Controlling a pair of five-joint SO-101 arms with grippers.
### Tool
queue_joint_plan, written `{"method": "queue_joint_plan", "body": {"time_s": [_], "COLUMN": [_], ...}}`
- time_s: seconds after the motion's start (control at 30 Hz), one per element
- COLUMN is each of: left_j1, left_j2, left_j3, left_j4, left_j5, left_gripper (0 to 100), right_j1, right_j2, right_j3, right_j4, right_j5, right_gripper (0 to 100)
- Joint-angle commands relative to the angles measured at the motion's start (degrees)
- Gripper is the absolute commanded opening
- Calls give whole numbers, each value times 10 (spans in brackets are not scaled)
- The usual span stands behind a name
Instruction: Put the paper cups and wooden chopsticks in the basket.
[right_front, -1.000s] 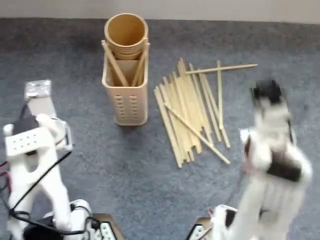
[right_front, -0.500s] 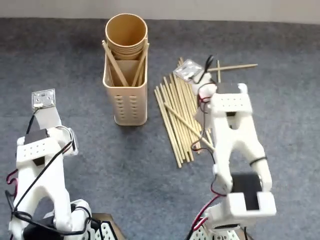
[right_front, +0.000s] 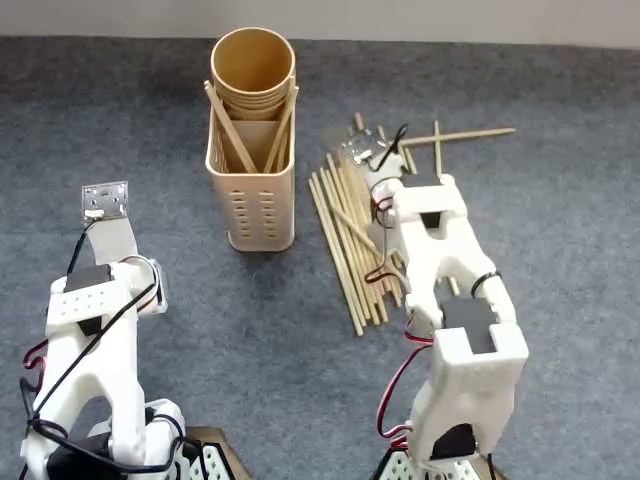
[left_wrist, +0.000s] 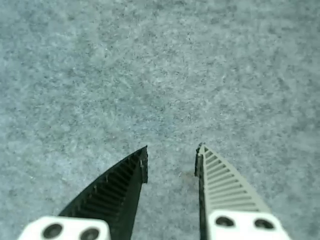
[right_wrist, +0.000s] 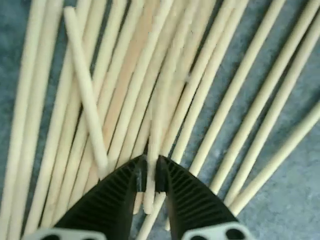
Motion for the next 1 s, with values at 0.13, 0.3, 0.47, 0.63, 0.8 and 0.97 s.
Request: {"method": "queue_joint_plan", "body": {"time_s": [0.13, 0.3, 0.47, 0.63, 0.8, 0.97], "left_j1": [9, 9, 9, 9, 9, 9], "left_j2": [-13, -13, -13, -14, -14, -14], "left_j3": [-2, -2, 5, 7, 7, 16], "left_j4": [-6, -6, -9, -10, -10, -36], "left_j5": [4, 4, 4, 4, 4, 4], "left_gripper": [168, 168, 168, 168, 168, 168], "right_j1": [10, 17, 8, 7, 19, 18], "right_j2": [24, 20, 20, 11, -51, -206], "right_j3": [-12, -41, -40, -62, -139, -181], "right_j4": [-5, -3, 0, 82, 143, 149], "right_j5": [-5, -4, -4, -10, -108, -185], "right_gripper": [116, 197, 28, 4, 5, 5]}}
